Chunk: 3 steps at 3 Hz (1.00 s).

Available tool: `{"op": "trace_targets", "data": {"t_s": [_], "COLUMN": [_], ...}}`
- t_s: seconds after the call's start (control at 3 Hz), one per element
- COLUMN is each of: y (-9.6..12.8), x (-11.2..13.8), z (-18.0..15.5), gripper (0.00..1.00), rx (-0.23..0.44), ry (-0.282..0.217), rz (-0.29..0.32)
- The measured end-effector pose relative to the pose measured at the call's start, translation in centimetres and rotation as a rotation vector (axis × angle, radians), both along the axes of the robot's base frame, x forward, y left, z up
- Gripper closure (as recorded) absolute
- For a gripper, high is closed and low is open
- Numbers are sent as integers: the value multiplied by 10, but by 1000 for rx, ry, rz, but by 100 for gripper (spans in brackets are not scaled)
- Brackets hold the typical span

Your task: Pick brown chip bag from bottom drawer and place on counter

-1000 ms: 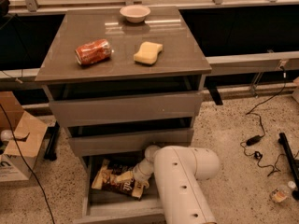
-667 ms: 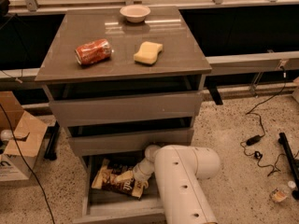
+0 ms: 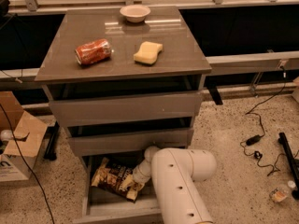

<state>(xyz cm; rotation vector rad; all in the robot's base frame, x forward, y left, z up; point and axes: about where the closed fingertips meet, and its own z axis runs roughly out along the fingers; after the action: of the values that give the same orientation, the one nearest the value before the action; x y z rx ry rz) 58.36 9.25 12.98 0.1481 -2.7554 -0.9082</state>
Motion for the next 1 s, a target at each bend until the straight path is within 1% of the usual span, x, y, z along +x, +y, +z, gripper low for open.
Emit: {"op": "trace_targets", "data": {"t_s": [0.33, 0.67, 1.0], "y": [2, -1, -17], "x": [-1, 3, 15], "z": [-6, 1, 36], "gripper": [69, 94, 100], "rx": [7, 24, 58], "ry": [15, -2, -80], "rz": [-13, -45, -108]}}
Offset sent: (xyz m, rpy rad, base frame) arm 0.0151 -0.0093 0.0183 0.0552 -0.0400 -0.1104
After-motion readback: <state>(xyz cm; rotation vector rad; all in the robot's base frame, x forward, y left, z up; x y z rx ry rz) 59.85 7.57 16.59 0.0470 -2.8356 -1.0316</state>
